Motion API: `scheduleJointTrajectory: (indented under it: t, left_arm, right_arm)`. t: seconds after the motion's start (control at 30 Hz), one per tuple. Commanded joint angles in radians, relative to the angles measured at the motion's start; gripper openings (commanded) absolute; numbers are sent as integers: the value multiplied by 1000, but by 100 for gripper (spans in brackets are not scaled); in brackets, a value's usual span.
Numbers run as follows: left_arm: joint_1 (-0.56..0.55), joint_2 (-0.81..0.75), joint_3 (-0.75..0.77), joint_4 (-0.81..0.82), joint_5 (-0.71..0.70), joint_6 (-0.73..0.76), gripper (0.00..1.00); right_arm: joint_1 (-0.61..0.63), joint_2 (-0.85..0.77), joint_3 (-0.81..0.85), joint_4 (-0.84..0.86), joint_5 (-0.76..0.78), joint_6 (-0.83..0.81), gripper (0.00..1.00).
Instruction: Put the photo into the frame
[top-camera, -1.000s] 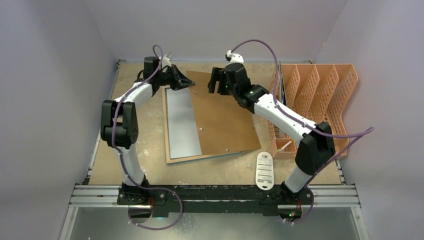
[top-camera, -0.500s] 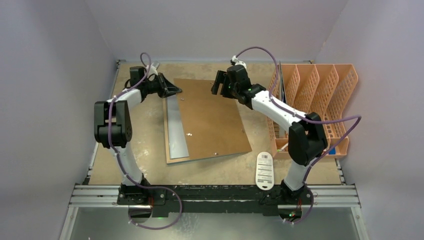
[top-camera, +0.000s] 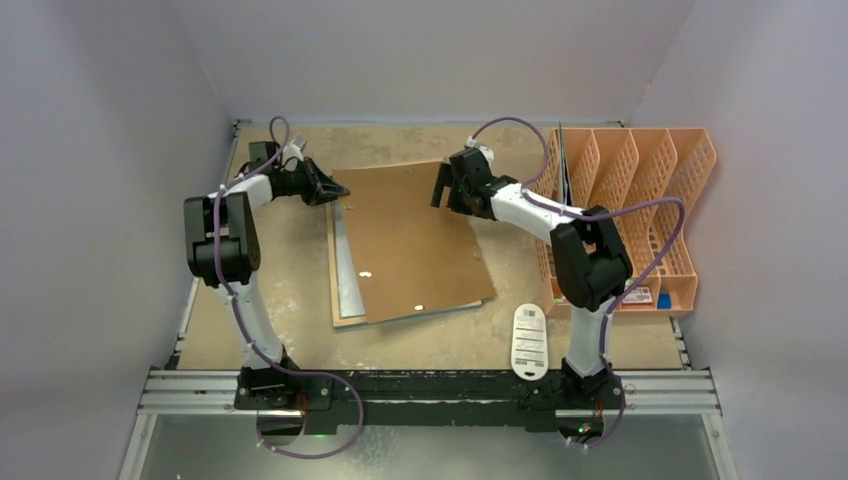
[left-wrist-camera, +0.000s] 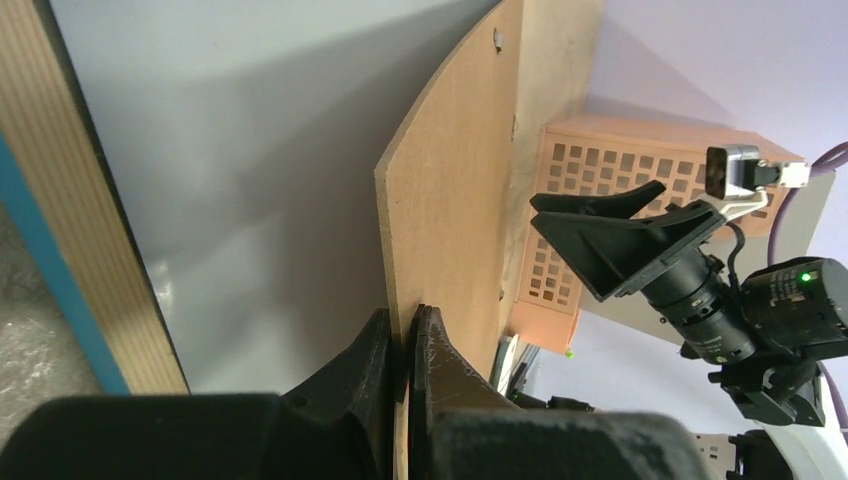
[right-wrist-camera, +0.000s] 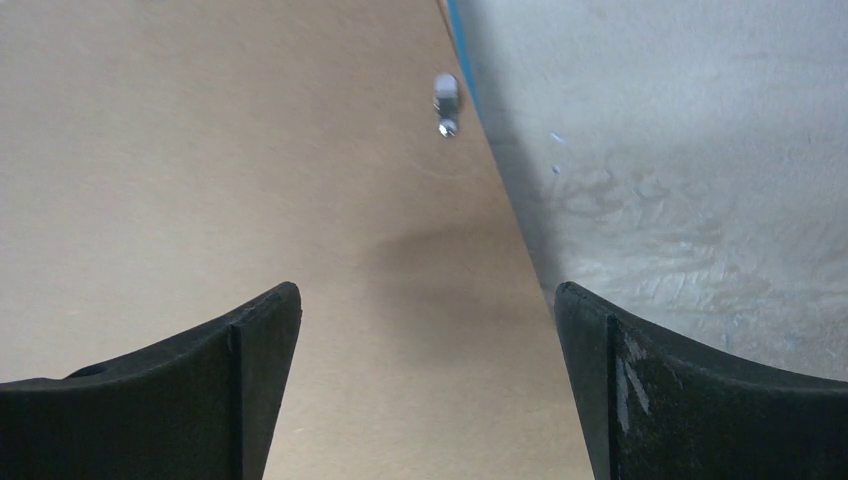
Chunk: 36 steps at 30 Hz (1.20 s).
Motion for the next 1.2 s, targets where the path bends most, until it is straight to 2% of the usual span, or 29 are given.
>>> scheduleJointTrajectory:
  t: [0.0,0.17,0.43,0.8,1.17]
  left_arm:
    - [4,30,52,-116,-155,156,0]
    - [4,62,73,-139,-188,160,5]
    - [2,96,82,-131,-194,141,14]
    - [-37,80,78,-125,-206,126,19]
    - [-73,54,64,-85,-259,66,19]
  right_arm:
    - [-7,-3,-35,-12,33,3,99]
    - [-27,-18,-122,67,-37,-41,99]
    - [-32,2,-121,68,-149,-104,98]
    - [-33,-97,-99,25,-263,-153,85]
    - [-33,-185,-55,-15,-329,-149,78]
